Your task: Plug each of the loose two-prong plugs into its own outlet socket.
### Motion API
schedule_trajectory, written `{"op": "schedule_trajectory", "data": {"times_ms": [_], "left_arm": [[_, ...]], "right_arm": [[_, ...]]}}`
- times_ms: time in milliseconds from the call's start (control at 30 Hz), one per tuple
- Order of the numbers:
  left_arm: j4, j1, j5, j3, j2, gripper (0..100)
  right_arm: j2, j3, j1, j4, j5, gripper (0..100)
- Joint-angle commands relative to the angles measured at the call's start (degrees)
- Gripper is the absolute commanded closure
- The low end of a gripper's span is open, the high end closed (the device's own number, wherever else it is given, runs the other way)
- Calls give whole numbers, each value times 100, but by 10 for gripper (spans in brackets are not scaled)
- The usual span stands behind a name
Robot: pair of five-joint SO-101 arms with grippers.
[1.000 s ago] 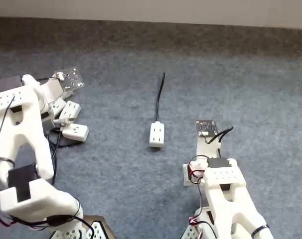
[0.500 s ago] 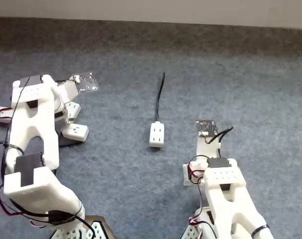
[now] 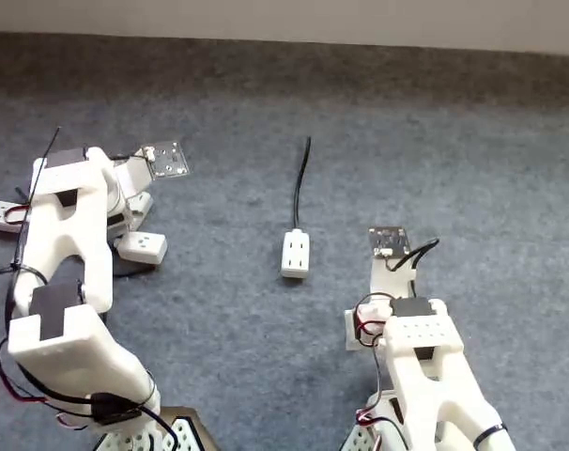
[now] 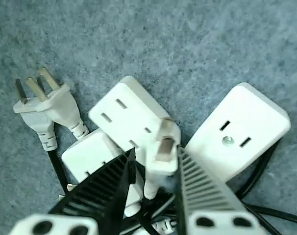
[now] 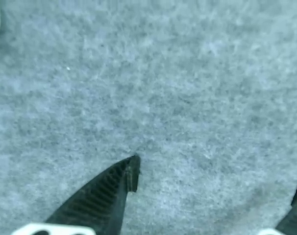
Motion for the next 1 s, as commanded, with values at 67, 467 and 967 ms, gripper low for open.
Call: {"op": "schedule_trajectory", "data": {"times_ms": [67,467,967], "left_arm": [[-176,4,-2963,-57,-57,985],[2277,532,-2963,-31,-2659,994],[3842,3653,-1160,3020,-5921,994]], "right_arm": [[119,-66,31,-163,62,535],[119,-66,31,-268,44,535],[119,-66,31,-277,53,535]]}}
